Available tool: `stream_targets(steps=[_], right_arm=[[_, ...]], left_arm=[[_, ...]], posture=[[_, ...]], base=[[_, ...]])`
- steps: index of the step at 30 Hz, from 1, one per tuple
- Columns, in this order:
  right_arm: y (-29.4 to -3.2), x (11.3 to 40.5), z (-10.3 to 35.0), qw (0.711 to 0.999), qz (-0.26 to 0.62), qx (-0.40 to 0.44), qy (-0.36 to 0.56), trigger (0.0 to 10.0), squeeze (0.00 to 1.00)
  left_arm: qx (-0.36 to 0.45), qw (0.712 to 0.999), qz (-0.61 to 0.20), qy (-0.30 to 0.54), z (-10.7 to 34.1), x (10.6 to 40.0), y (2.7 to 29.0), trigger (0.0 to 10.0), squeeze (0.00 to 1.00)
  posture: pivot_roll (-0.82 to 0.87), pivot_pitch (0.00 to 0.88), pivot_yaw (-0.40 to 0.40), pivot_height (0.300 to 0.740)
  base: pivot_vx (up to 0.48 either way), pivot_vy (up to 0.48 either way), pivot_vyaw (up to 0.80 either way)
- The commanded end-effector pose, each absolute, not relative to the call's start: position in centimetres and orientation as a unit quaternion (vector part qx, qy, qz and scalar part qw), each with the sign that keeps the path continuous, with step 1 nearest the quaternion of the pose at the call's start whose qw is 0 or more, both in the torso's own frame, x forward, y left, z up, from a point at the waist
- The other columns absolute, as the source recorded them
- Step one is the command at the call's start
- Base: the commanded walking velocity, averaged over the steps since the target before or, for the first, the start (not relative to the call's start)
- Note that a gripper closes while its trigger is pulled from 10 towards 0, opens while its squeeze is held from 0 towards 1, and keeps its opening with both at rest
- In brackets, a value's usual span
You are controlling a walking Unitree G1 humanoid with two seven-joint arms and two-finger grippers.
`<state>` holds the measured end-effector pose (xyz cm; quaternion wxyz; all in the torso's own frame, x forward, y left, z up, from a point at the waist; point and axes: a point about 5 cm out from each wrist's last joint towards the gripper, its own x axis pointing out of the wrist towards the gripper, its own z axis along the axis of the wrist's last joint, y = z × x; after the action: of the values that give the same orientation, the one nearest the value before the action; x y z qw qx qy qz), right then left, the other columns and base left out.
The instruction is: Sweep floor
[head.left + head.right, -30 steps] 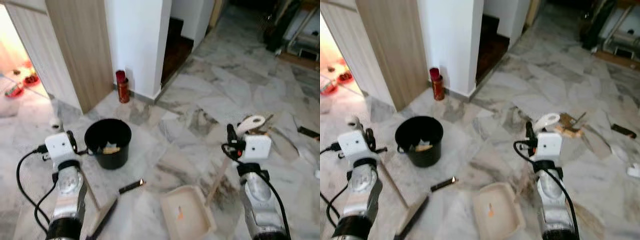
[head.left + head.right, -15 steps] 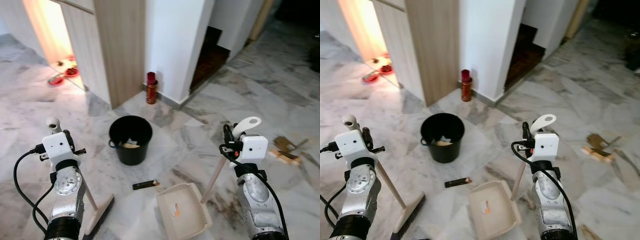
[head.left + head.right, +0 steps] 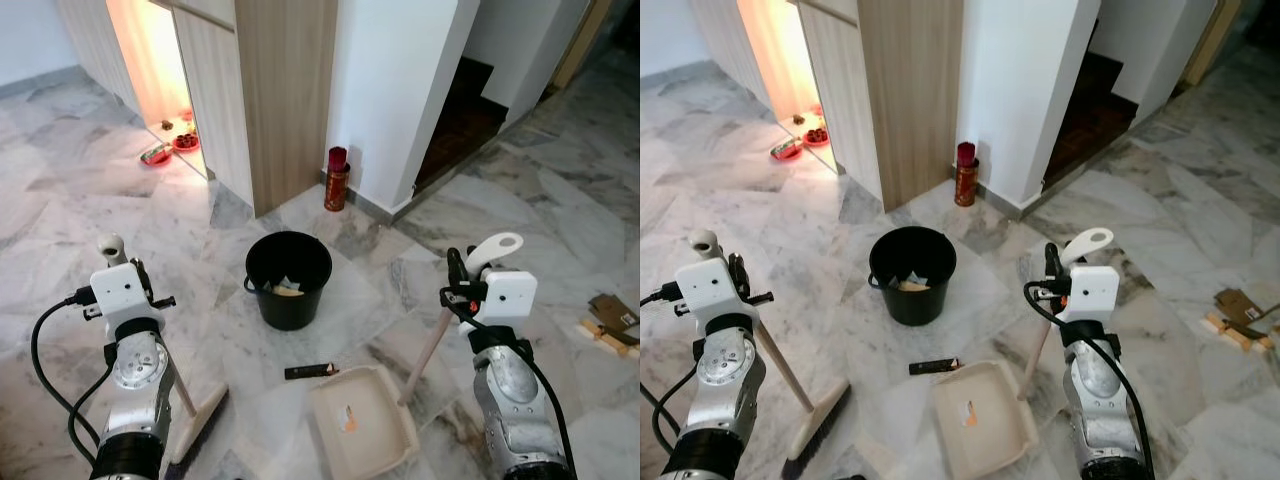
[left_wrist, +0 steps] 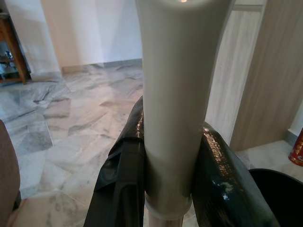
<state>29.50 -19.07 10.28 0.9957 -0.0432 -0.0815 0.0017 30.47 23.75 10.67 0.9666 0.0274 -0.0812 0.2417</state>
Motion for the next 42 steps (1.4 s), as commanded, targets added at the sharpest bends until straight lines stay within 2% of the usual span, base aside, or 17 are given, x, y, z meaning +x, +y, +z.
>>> stream_targets(steps=[1, 4, 11, 25, 37, 42], right_arm=[[-19.06, 29.82, 11.25, 0.993, 0.007, -0.057, -0.103, 10.0, 0.00], [-19.01, 29.79, 11.17, 0.994, 0.005, -0.049, -0.102, 10.0, 0.00], [-19.03, 29.85, 11.21, 0.994, 0.003, -0.045, -0.103, 10.0, 0.00], [-19.04, 29.90, 11.27, 0.994, 0.004, -0.043, -0.105, 10.0, 0.00], [-18.93, 29.90, 11.21, 0.994, 0.006, -0.043, -0.104, 10.0, 0.00], [-18.93, 29.90, 11.20, 0.994, 0.005, -0.043, -0.103, 10.0, 0.00]], left_arm=[[0.034, 0.965, 0.243, -0.090, 11.21, 30.71, 23.80, 10.0, 0.00], [0.035, 0.965, 0.244, -0.091, 11.21, 30.72, 23.79, 10.0, 0.00], [0.033, 0.964, 0.248, -0.093, 11.31, 30.67, 24.07, 10.0, 0.00], [0.035, 0.963, 0.249, -0.096, 11.39, 30.65, 24.07, 10.0, 0.00], [0.035, 0.963, 0.249, -0.096, 11.39, 30.69, 24.06, 10.0, 0.00], [0.031, 0.963, 0.250, -0.096, 11.40, 30.70, 24.10, 10.0, 0.00]], posture=[[-0.02, 0.070, -0.098, 0.740], [-0.02, 0.070, -0.099, 0.740], [-0.02, 0.071, -0.100, 0.740], [-0.02, 0.071, -0.102, 0.740], [-0.02, 0.071, -0.102, 0.740], [-0.02, 0.071, -0.103, 0.740]], base=[[0.334, 0.000, 0.79], [0.337, 0.000, 0.70], [0.320, 0.000, 0.00], [0.000, 0.000, 0.00], [0.000, -0.408, 0.00], [0.000, 0.000, 0.00]])
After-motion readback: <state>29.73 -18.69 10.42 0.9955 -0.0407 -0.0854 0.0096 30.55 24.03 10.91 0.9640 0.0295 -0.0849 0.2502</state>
